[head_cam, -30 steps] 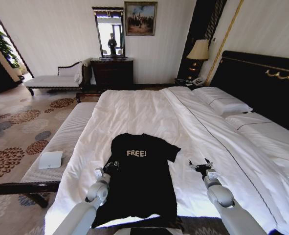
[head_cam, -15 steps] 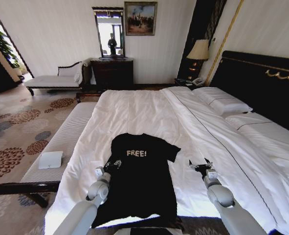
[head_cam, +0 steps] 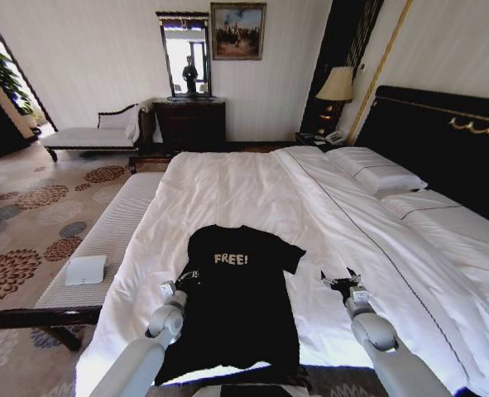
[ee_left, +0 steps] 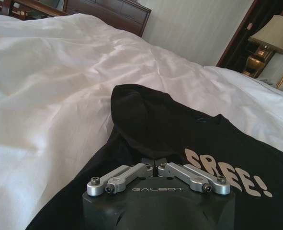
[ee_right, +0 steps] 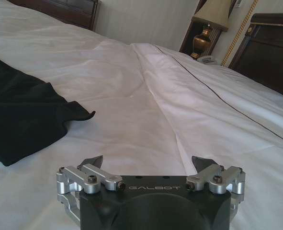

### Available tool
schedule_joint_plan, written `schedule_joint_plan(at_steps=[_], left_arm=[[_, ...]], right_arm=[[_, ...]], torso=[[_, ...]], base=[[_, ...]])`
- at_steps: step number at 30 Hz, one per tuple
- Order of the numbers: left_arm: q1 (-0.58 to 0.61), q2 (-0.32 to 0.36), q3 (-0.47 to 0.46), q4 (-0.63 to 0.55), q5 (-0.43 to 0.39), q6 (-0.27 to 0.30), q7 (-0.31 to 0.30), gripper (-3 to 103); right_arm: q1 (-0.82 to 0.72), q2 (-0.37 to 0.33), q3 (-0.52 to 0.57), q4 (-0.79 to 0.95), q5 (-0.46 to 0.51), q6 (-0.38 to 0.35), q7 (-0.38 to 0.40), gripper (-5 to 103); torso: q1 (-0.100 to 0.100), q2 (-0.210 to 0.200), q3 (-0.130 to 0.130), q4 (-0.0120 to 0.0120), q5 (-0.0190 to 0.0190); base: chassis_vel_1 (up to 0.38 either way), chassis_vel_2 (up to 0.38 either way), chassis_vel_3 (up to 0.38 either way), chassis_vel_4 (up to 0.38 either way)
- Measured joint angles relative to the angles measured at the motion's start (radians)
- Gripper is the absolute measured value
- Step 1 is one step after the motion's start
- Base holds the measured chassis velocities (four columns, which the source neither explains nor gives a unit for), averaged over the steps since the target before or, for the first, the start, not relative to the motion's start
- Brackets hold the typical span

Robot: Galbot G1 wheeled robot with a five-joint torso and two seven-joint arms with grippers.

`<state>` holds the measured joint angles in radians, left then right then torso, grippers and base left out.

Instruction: Fold the clothes on the bed.

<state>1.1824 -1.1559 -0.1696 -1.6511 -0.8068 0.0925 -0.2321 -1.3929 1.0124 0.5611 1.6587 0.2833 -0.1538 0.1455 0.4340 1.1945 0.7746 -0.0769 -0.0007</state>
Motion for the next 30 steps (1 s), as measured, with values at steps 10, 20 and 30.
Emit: schedule_joint_plan(at_steps=[10,20,30], left_arm=[[-0.015,0.016,-0.023,-0.017,-0.005,0.008,-0.014,0],[-0.075,0.142,-0.082,-0.061,-0.040,0.025,-0.001,0],[-0.165,0.248,-0.071,0.057,-0.138,0.038,0.035,0]], right_arm=[[-0.007,0.007,0.003,0.006,-0.005,0.001,0.000,100],[-0.010,0.018,0.004,0.007,-0.014,0.005,-0.001,100],[-0.027,0.018,0.018,0.027,-0.012,0.006,-0.003,100]], torso=[[0.000,0.000,0.000,0.0000,-0.0001],[0.000,0.000,0.000,0.0000,-0.0002],[0.000,0.000,0.000,0.0000,-0.0002]], base=[[0.000,0.000,0.000,0.000],[0.000,0.000,0.000,0.000],[0.000,0.000,0.000,0.000]])
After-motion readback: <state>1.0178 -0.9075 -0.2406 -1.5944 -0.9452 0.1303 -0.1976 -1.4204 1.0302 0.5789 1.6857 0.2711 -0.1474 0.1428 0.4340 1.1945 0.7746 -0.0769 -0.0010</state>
